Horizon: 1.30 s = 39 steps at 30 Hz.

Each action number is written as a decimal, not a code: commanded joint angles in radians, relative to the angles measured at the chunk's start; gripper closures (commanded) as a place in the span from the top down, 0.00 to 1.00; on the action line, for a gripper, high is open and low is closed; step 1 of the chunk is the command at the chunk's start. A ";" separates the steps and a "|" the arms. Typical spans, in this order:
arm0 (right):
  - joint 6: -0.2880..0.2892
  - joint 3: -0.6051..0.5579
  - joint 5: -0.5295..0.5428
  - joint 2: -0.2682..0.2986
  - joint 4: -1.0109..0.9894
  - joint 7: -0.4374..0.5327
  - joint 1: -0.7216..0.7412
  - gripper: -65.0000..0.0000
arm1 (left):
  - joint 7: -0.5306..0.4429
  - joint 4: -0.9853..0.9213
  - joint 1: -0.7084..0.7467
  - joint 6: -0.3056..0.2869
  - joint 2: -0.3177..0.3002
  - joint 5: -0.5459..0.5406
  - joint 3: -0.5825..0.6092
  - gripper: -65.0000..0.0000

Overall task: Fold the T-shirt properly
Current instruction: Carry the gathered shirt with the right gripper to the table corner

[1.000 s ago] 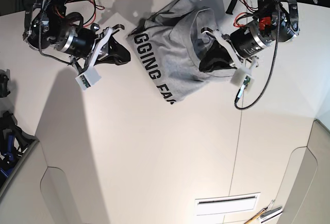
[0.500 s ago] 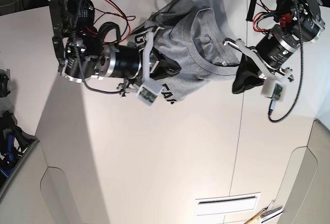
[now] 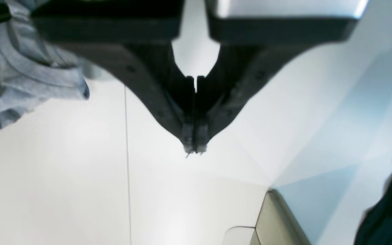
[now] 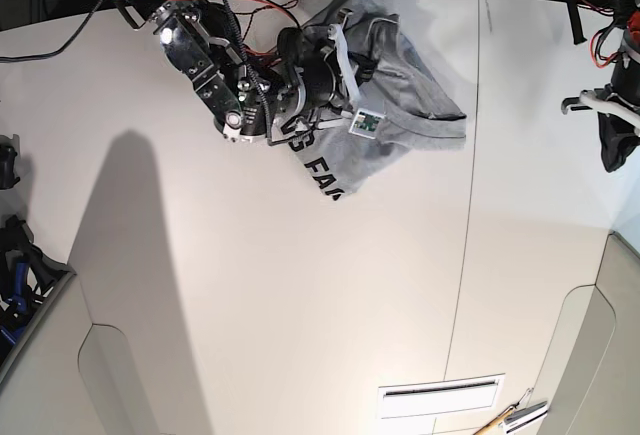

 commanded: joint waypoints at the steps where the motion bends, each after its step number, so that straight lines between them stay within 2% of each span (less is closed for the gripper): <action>1: -0.011 0.002 -0.064 -0.002 -0.030 -0.026 0.015 0.00 | -0.022 0.018 0.005 0.000 -0.008 -0.015 -0.005 0.00; 3: -0.034 0.015 -0.169 -0.003 -0.097 -0.023 0.015 0.00 | -0.021 0.018 0.018 0.000 -0.008 -0.016 -0.005 0.00; 4: -0.070 0.029 -0.214 -0.002 -0.124 -0.017 0.015 0.00 | -0.021 0.018 0.022 0.000 -0.008 -0.016 -0.005 0.00; 6: -0.190 0.080 -0.275 -0.003 -0.164 -0.003 0.015 0.00 | -0.022 0.018 0.029 0.000 -0.008 -0.021 -0.005 0.00; 9: -0.321 0.195 -0.314 -0.003 -0.177 0.000 0.015 0.00 | -0.021 0.018 0.028 0.000 -0.008 -0.053 -0.005 0.00; 12: -0.412 0.332 -0.351 -0.006 -0.177 -0.006 0.015 0.00 | -0.015 0.018 0.029 0.000 -0.008 -0.083 -0.005 0.00; 15: -0.513 0.464 -0.443 -0.020 -0.177 -0.043 0.015 0.00 | -0.003 0.018 0.029 0.000 -0.008 -0.092 -0.005 0.00; 17: -0.552 0.539 -0.460 -0.026 -0.177 -0.057 0.014 0.00 | 0.002 0.018 0.029 0.000 -0.008 -0.098 -0.005 0.00; 21: -0.533 0.624 -0.425 -0.027 -0.171 -0.050 0.020 0.00 | 0.002 0.018 0.029 0.000 -0.008 -0.113 -0.005 0.00; 28: -0.477 0.631 -0.345 -0.027 -0.041 -0.005 0.111 0.00 | 0.005 0.018 0.029 0.000 -0.008 -0.163 0.000 0.00; 30: -0.443 0.631 -0.325 -0.027 0.025 0.014 0.157 0.00 | 0.005 0.018 0.029 -0.001 -0.008 -0.163 0.001 0.00; 35: -0.288 0.631 -0.314 -0.027 0.173 0.034 0.290 0.00 | 0.005 0.018 0.029 -0.001 -0.008 -0.162 0.001 0.00; 37: -0.189 0.631 -0.311 -0.019 0.213 0.016 0.339 0.00 | 0.005 0.018 0.029 -0.001 -0.008 -0.162 0.001 0.00; 39: -0.065 0.631 -0.242 0.008 0.236 -0.016 0.378 0.00 | 0.005 0.018 0.029 -0.001 -0.005 -0.163 0.001 0.00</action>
